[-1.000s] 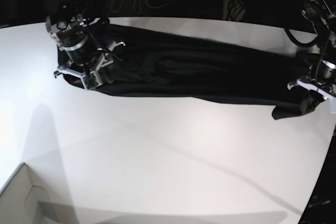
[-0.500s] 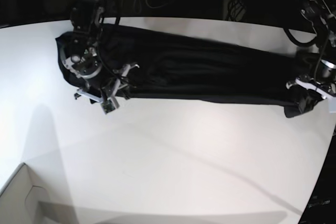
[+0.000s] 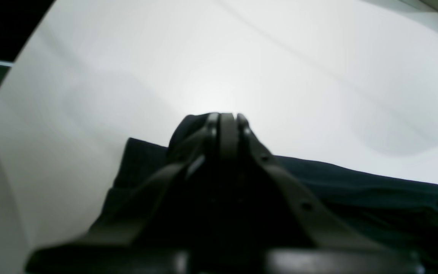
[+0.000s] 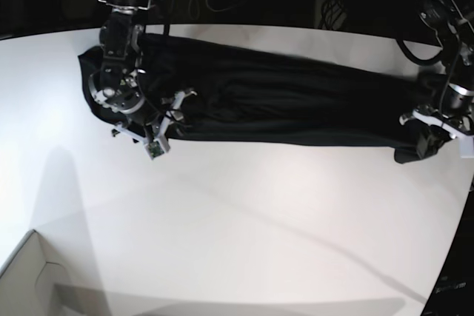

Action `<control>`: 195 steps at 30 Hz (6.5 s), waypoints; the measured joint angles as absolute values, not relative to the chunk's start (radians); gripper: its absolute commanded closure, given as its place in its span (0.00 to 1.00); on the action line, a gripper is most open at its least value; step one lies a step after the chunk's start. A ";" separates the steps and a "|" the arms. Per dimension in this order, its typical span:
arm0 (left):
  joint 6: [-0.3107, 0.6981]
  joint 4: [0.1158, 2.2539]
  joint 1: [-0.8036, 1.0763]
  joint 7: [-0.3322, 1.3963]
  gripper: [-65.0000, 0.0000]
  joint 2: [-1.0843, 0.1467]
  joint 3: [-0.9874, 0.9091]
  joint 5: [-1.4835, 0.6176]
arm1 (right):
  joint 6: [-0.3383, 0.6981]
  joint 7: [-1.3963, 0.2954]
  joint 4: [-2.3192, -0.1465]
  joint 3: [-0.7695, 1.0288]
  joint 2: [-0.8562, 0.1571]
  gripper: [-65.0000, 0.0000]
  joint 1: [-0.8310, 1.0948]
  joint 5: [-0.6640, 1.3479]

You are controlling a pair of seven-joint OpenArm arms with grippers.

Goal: Layout the t-shirt on the table in an organized manner, then fold the t-shirt properly
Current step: 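Adjust the right gripper's grip on the folded strip's end, then hold the folded strip with both grippers and straighten its end with the left gripper, then regrasp the strip end with the left gripper, right gripper holding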

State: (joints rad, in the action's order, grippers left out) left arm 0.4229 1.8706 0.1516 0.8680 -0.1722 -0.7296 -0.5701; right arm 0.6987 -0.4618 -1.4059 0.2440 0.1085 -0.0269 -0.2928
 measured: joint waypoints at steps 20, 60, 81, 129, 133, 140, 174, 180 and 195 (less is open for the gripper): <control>0.422 1.880 0.136 0.871 1.00 -0.178 -0.733 -0.571 | 0.699 -0.509 -1.781 0.248 0.109 1.00 0.109 -0.313; 0.423 1.700 0.300 0.725 1.00 -0.172 -0.735 -0.571 | 0.702 -0.501 -1.936 0.244 0.136 1.00 0.441 -0.309; 0.422 1.605 0.281 0.706 0.63 -0.144 -0.856 -0.571 | 0.702 -0.501 -1.936 0.244 0.136 1.00 0.430 -0.310; 0.421 1.588 0.068 0.699 1.00 -0.173 -0.730 -0.456 | 0.702 -0.501 -1.936 0.241 0.134 1.00 0.416 -0.310; 0.420 1.618 0.118 0.699 1.00 -0.171 -0.737 -0.449 | 0.702 -0.501 -1.936 0.241 0.134 1.00 0.416 -0.310; 0.419 1.525 0.127 0.701 1.00 -0.170 -0.833 -0.438 | 0.702 -0.501 -1.936 0.241 0.134 1.00 0.416 -0.310; 0.422 1.516 0.168 0.709 0.57 -0.220 -0.839 -0.438 | 0.702 -0.502 -1.937 0.240 0.136 0.99 0.416 -0.308; 0.422 1.516 0.162 0.706 0.30 -0.221 -0.840 -0.444 | 0.702 -0.505 -1.956 0.240 0.136 0.75 0.416 -0.310; 0.421 1.395 0.143 0.698 0.19 -0.252 -0.836 -0.442 | 0.702 -0.509 -1.965 0.249 0.136 0.56 0.431 -0.310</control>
